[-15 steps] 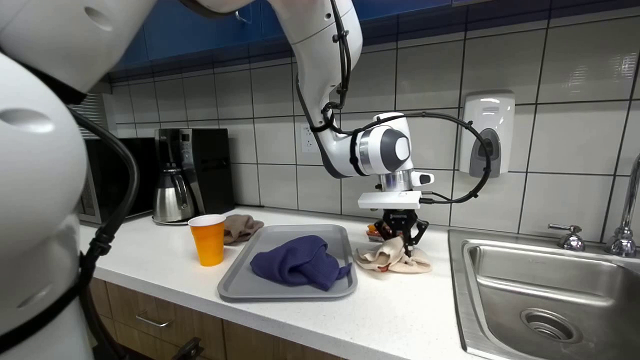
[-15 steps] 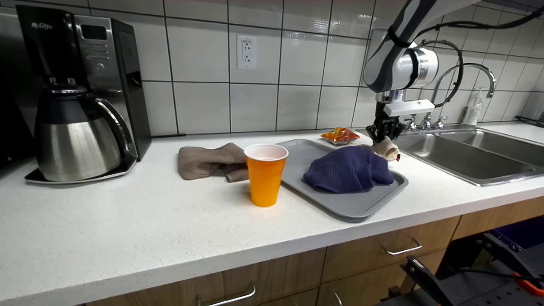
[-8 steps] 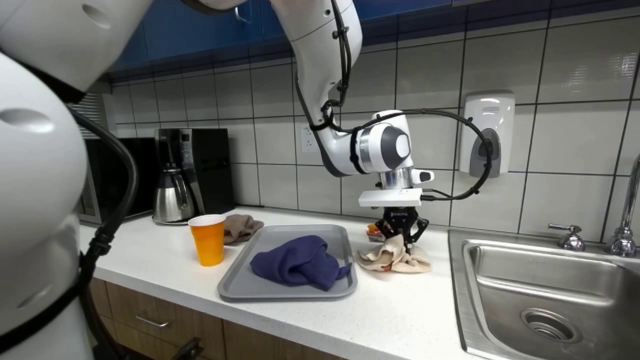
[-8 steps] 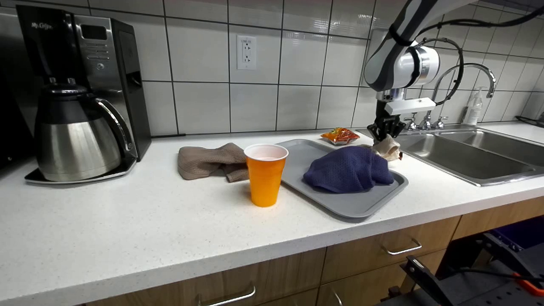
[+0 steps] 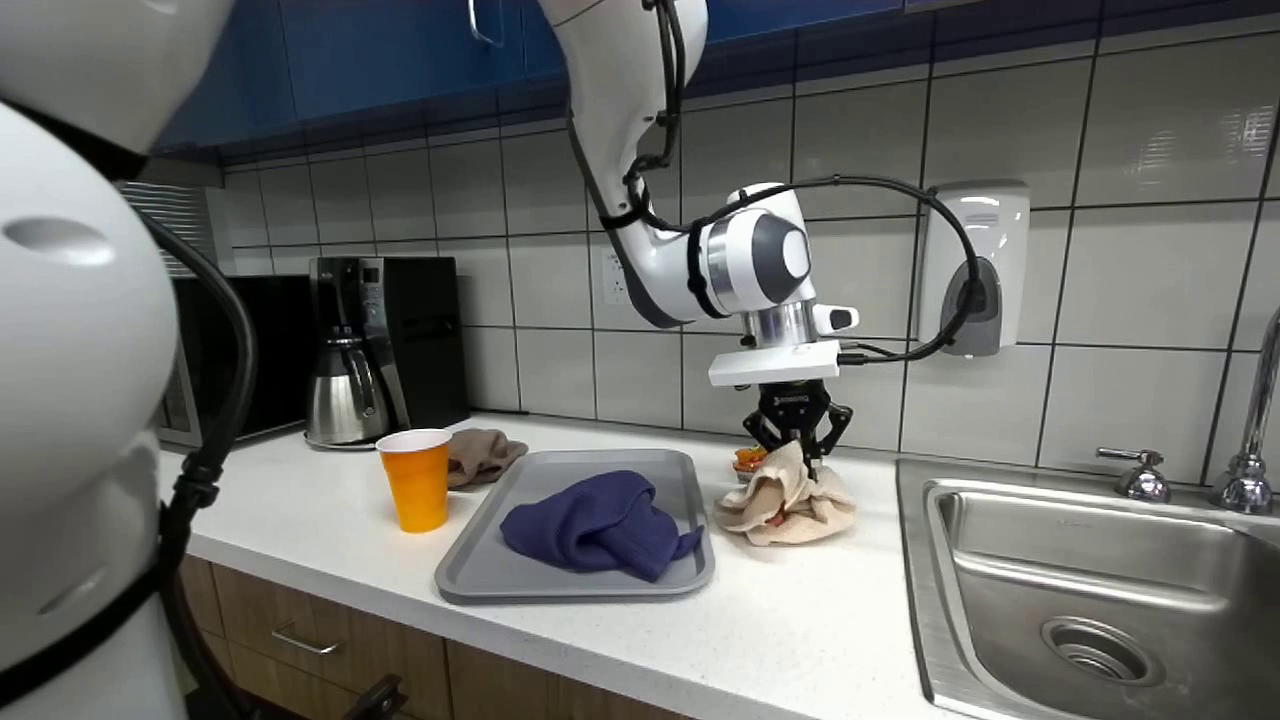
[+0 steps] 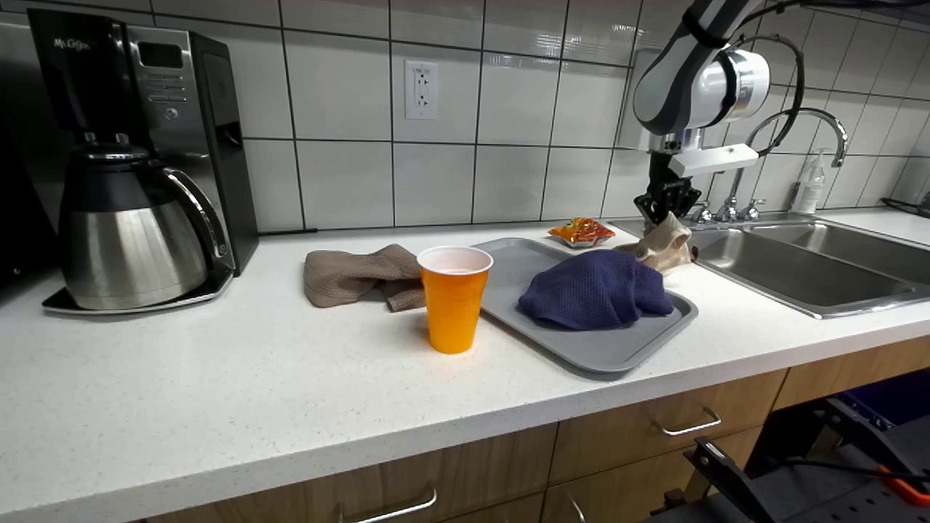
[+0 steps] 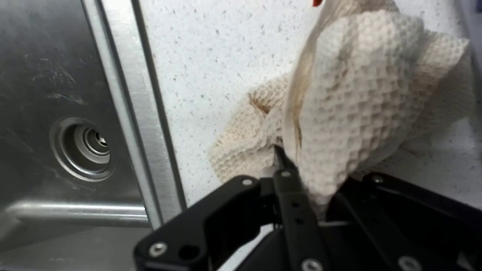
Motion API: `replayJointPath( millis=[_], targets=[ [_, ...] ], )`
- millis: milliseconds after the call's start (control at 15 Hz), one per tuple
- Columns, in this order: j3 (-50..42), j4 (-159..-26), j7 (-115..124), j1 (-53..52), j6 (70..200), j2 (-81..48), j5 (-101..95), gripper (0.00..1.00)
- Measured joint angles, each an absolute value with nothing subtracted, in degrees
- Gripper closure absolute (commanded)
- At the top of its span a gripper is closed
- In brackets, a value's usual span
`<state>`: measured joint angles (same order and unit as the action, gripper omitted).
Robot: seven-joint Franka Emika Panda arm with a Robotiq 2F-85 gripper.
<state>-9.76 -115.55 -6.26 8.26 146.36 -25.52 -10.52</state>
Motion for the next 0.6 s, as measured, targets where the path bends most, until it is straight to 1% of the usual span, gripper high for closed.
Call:
replayJointPath(
  millis=[600],
  targets=[
    [-9.8,-122.1,-6.3,7.2,146.8,-15.1,-15.7,0.98]
  ],
)
